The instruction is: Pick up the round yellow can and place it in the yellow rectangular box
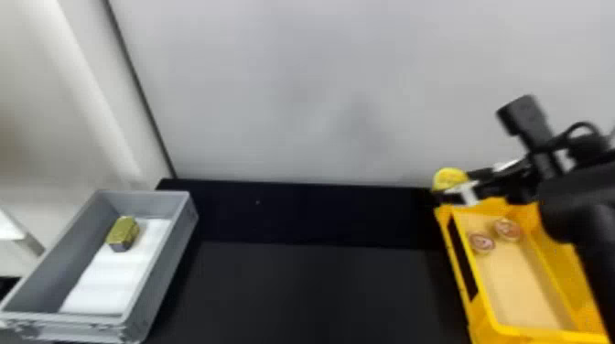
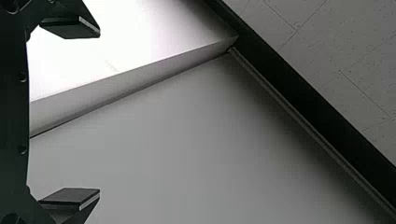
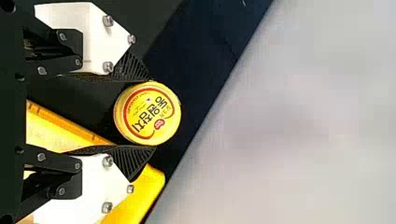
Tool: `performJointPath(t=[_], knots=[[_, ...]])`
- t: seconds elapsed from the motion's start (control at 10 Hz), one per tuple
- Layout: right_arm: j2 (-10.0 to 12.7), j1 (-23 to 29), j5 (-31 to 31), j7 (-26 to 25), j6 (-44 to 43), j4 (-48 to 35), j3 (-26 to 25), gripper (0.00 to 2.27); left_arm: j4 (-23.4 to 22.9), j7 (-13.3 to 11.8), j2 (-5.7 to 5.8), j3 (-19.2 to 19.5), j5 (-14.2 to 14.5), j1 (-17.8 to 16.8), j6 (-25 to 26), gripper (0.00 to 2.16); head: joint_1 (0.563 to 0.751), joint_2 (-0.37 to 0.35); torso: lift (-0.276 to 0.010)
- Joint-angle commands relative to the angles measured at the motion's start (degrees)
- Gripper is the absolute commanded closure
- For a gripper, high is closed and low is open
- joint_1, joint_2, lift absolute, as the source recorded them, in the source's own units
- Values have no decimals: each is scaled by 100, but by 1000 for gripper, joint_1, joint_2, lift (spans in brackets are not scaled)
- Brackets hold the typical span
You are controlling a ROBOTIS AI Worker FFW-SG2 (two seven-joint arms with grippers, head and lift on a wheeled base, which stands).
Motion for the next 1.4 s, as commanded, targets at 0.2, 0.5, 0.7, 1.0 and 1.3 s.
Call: performJointPath(t=[0.2,0.5,0.7,1.0,1.3], knots=[[-249,57,526,39,52,-318,-773,650,-77,-8,73,-46,-1,-41,169,84,663,54,-10],[-222,268,526,-163,-97,-2,-1362,651,-95,-26,125,-81,-1,-120,196,84,663,54,-10],[-196,470,526,-269,-203,227,-1643,651,-95,-26,134,-108,-1,-138,204,84,663,54,-10],[-187,646,-160,-761,-660,772,-2294,651,-95,-26,134,-134,-1,-173,213,84,663,54,-10],[-275,690,-1663,-1746,-1293,1774,-2619,653,-95,-26,125,-152,-1,-199,213,84,663,54,-10]])
